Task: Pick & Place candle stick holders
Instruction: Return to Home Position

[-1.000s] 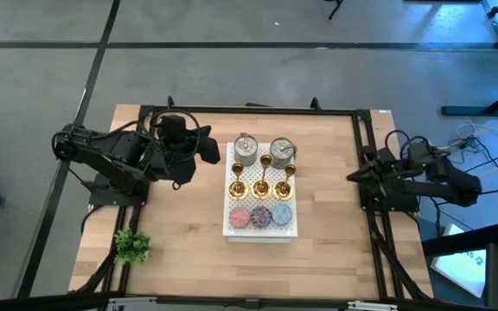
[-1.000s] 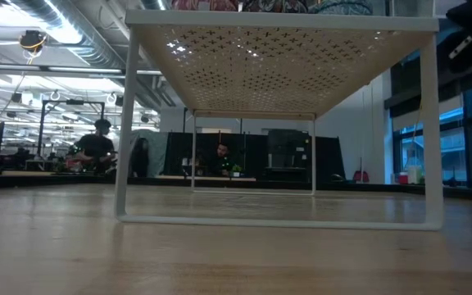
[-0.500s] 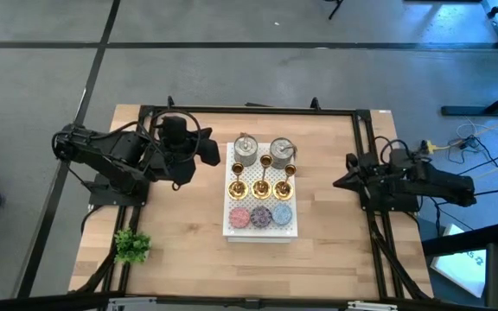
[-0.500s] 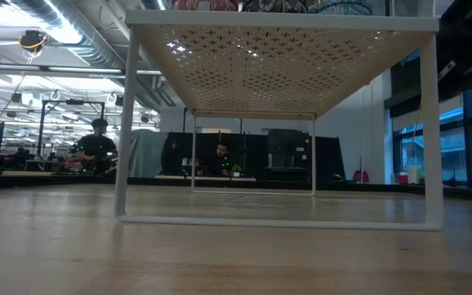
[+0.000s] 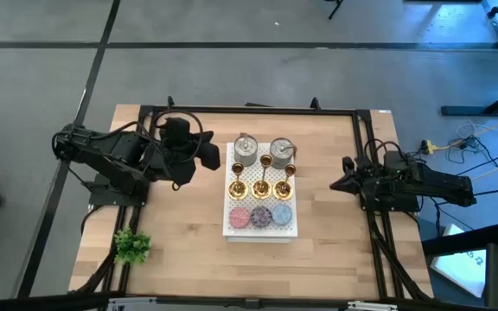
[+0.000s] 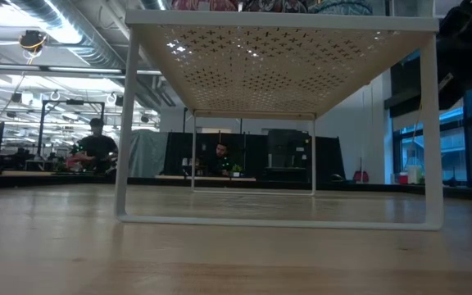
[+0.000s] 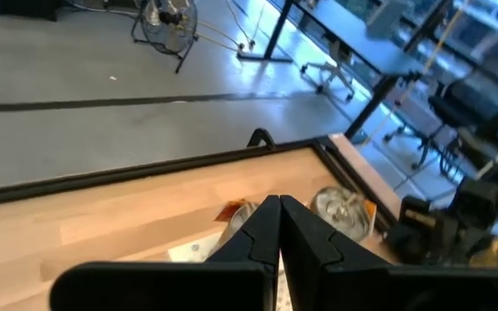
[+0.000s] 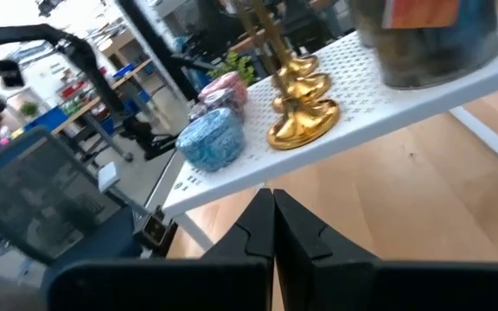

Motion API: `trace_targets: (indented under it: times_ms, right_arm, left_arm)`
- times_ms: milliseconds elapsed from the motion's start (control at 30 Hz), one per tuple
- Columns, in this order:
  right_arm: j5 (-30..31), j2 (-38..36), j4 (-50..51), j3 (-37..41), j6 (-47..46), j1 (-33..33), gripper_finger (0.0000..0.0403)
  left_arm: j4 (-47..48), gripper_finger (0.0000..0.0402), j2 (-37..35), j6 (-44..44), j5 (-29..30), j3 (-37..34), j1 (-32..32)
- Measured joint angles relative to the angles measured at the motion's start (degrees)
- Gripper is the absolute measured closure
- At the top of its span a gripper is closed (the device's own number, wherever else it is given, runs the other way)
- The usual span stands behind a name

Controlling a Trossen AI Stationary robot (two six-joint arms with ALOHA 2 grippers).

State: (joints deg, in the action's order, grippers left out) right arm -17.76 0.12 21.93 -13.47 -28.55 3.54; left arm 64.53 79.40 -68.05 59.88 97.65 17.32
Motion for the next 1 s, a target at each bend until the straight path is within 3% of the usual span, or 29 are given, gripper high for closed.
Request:
trace_targets:
  times_ms: [233,533,733,1000]
  right_arm:
    - [-1.35,0.02,1.69,0.0,0.82,-0.01,0.0403]
    - [8.8,0.02,-4.27,0.02,7.56,-0.01,0.0403]
    - [10.56,0.02,-6.94,0.1,12.0,-0.01,0.0403]
    - [10.26,0.04,-17.51,8.65,11.47,0.0,0.0403]
  left_arm:
    - [0.0,0.0398,0.0,8.79,-4.58,0.0,-1.13]
    - [0.0,0.0398,0.0,18.15,-7.46,0.0,-3.31]
    - [0.0,0.0398,0.0,22.59,-12.29,0.0,-4.8]
    - [0.01,0.0398,-0.3,26.37,-12.77,0.0,-5.09]
